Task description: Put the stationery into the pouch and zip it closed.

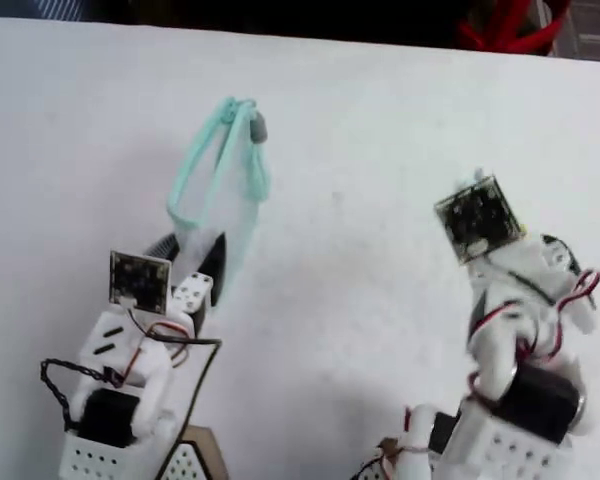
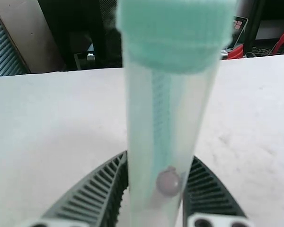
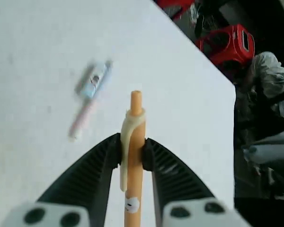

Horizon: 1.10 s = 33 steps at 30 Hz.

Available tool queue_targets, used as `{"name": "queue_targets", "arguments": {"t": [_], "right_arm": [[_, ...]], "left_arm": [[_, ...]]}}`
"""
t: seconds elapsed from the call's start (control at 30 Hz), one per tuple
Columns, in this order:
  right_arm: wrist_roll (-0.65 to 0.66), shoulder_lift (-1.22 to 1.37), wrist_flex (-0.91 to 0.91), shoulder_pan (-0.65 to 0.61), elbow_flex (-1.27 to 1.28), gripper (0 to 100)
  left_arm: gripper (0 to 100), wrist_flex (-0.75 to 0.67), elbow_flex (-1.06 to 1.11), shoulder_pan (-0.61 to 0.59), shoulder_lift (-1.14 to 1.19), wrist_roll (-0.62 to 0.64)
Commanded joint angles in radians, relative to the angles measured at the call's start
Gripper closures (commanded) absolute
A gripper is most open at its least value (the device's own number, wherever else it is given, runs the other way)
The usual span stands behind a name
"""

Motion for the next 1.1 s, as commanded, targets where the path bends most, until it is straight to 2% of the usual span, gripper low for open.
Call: {"name": "queue_targets", "arguments": {"t": [0.0,0.13,0.23,0.37,0.47,0.6,0.77,0.93,1.07], "right_arm": [[-0.178,-0.019,0.054,-0.130,-0.121,98.1],[-0.408,-0.019,0.090,-0.348,-0.278,98.1],[-0.577,-0.019,0.042,-0.527,-0.393,98.1],[-0.738,-0.019,-0.160,-0.760,-0.493,98.1],[-0.810,0.002,-0.367,-0.866,-0.499,98.1],[-0.858,0.124,-0.591,-0.937,-0.499,98.1],[-0.858,0.331,-0.763,-0.993,-0.499,98.1],[-0.853,0.473,-0.881,-1.066,-0.499,98.0],[-0.853,0.555,-0.906,-1.070,-0.497,98.0]], "left_arm": [[83,-0.008,0.000,0.002,0.007,-0.011],[83,-0.009,0.000,0.002,0.007,-0.011],[83,-0.011,0.000,0.002,0.007,-0.011],[83,-0.011,0.000,0.002,0.007,-0.011],[83,-0.011,0.000,0.002,0.007,-0.011],[83,-0.009,0.000,0.002,0.007,-0.011],[83,-0.011,0.000,0.004,0.007,-0.011],[83,-0.012,-0.002,0.007,0.007,-0.011],[83,-0.012,-0.002,0.008,0.007,-0.011]]}}
